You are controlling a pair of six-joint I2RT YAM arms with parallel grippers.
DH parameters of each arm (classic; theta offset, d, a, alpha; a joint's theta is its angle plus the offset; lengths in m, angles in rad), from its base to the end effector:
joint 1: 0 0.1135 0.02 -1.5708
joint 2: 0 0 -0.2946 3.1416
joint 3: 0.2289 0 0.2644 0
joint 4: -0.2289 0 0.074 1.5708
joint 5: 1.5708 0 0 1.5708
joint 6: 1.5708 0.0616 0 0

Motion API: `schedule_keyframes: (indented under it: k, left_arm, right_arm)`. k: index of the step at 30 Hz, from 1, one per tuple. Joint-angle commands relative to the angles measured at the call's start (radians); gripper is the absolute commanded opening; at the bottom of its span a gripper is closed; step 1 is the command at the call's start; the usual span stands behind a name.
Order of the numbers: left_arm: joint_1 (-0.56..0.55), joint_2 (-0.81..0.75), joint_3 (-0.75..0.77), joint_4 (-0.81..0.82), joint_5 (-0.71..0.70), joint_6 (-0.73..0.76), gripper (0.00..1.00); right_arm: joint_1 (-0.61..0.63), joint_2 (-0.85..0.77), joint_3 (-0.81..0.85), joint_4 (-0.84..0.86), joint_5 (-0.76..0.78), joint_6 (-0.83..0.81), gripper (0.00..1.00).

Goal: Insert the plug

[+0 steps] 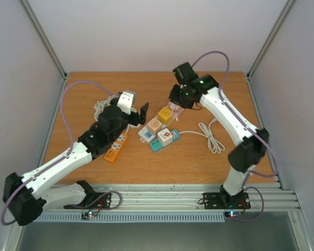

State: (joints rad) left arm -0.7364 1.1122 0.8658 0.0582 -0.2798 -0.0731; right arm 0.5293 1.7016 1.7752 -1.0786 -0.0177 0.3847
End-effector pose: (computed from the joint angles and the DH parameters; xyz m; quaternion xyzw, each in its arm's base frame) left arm 0.2224 -0.1787 0.3481 0.1643 0.7503 -0.1499 0.6226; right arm 0.3305 0.1946 0.3699 -0.0718 0.9575 0.1308 0.2467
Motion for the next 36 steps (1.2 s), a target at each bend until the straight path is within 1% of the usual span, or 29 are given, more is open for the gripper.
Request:
schedule_keyframes:
  k: [1,4,8,15,18,26,30,36]
  left_arm:
    - [0.006,-0.110,0.084,-0.207,-0.181,-0.151,0.99]
    - [0.010,-0.174,0.112,-0.301,-0.184,-0.222,0.99]
    - [0.014,-0.258,0.124,-0.371,-0.169,-0.235,0.99]
    - [0.017,-0.367,0.119,-0.447,-0.143,-0.181,0.99]
    - [0.017,-0.390,0.121,-0.464,-0.154,-0.179,0.99]
    - [0.018,-0.413,0.102,-0.452,-0.170,-0.216,0.99]
    - [0.017,-0.419,0.085,-0.444,-0.172,-0.262,0.99]
    - [0.017,-0.414,0.086,-0.439,-0.163,-0.281,0.99]
  right_arm:
    - [0.003,0.172,0.247,-0.181,0.212,0.168,0.01]
    - [0.003,0.266,0.366,-0.249,0.297,0.232,0.01]
    - [0.002,0.353,0.449,-0.275,0.384,0.290,0.01]
    - [-0.008,0.506,0.623,-0.339,0.399,0.346,0.01]
    - [-0.011,0.545,0.652,-0.355,0.383,0.378,0.01]
    - [-0.016,0.601,0.661,-0.358,0.342,0.428,0.01]
    - [-0.026,0.620,0.664,-0.347,0.319,0.433,0.01]
    - [-0.039,0.647,0.688,-0.338,0.322,0.434,0.01]
